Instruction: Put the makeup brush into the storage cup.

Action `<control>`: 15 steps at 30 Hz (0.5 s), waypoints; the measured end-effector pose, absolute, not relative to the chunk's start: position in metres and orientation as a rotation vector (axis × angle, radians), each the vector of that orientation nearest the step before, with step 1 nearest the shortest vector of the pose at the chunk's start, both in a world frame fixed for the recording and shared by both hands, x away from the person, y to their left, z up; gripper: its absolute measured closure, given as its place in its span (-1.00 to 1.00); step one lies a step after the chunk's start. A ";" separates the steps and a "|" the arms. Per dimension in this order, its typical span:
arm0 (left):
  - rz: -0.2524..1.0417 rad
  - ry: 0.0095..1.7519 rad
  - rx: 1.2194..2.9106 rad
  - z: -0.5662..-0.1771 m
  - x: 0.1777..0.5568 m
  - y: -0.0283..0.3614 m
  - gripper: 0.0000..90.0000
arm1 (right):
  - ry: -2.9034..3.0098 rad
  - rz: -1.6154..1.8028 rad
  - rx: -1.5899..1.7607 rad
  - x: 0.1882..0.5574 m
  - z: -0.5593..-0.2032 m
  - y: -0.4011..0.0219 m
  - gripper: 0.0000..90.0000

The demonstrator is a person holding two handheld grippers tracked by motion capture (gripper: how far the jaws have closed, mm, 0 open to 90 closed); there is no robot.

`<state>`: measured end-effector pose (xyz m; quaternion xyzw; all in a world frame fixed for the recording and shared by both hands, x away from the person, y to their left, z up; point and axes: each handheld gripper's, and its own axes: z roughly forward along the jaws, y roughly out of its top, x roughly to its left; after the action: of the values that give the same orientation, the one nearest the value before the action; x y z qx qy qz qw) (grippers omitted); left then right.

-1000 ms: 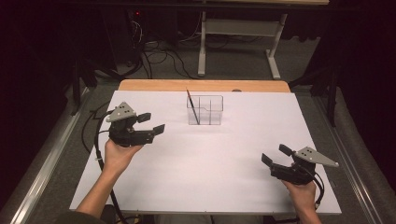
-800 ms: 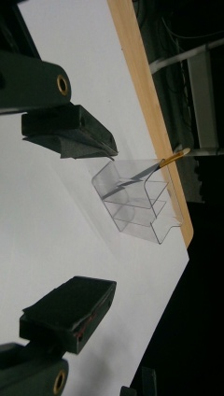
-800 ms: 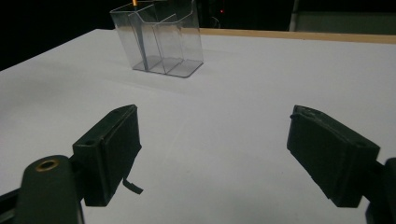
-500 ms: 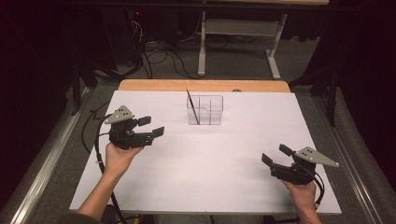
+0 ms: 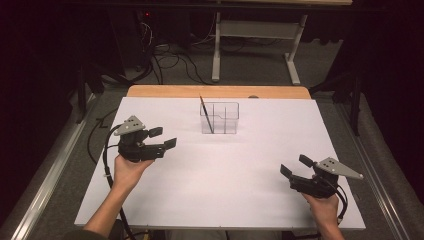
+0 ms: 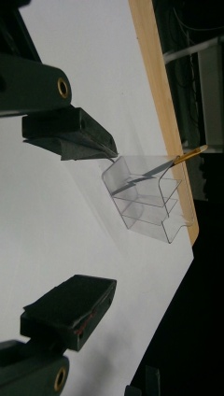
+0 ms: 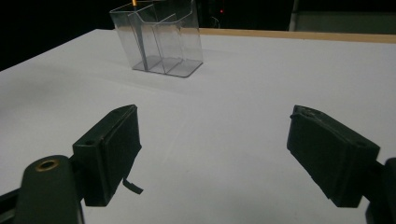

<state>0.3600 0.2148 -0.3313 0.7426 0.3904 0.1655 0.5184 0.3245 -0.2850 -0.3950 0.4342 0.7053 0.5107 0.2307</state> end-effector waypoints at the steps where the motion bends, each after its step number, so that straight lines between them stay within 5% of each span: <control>1: 0.398 0.936 1.788 -0.332 0.360 0.215 -0.30 | 1.940 1.405 1.198 0.324 -0.395 -0.285 -0.58; 15: 0.403 0.954 1.809 -0.345 0.360 0.212 -0.32 | 1.949 1.399 1.185 0.325 -0.396 -0.284 -0.58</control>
<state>0.3600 0.2120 -0.3446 0.7494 0.3951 0.1670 0.5045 0.3247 -0.2843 -0.3956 0.4311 0.7087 0.5086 0.2308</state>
